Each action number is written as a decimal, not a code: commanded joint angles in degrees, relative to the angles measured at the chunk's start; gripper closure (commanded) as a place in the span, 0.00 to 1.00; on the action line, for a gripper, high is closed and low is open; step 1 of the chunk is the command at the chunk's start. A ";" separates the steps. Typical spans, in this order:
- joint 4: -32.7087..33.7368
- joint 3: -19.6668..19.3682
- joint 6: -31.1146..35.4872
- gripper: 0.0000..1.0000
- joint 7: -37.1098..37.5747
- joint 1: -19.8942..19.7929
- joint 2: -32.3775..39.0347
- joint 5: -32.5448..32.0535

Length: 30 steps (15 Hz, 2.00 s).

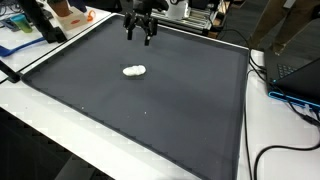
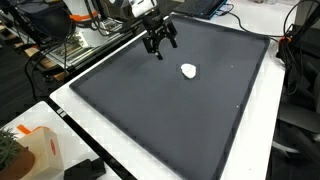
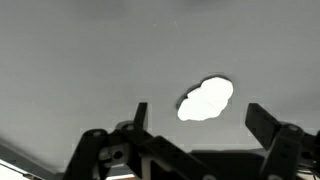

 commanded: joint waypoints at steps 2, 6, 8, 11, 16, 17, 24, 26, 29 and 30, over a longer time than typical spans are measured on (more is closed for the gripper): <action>0.23 -2.93 2.92 0.00 1.04 2.76 2.36 -0.36; 0.24 -3.78 5.29 0.00 1.17 3.63 4.38 -0.21; 0.43 -3.73 7.66 0.00 1.33 4.25 6.04 -0.07; 1.27 -3.79 10.42 0.00 0.70 5.81 8.43 0.50; 3.73 -3.31 15.22 0.00 0.70 8.09 11.71 0.62; 4.09 -3.08 15.69 0.00 0.95 8.20 12.08 0.23; 5.38 -1.80 15.95 0.00 2.01 8.61 13.38 -0.91; 5.51 -1.69 14.88 0.00 2.17 8.53 13.02 -0.81; 5.98 -2.67 11.09 0.00 1.02 9.20 10.85 0.51; 6.39 -3.22 9.67 0.00 0.38 9.65 10.51 1.25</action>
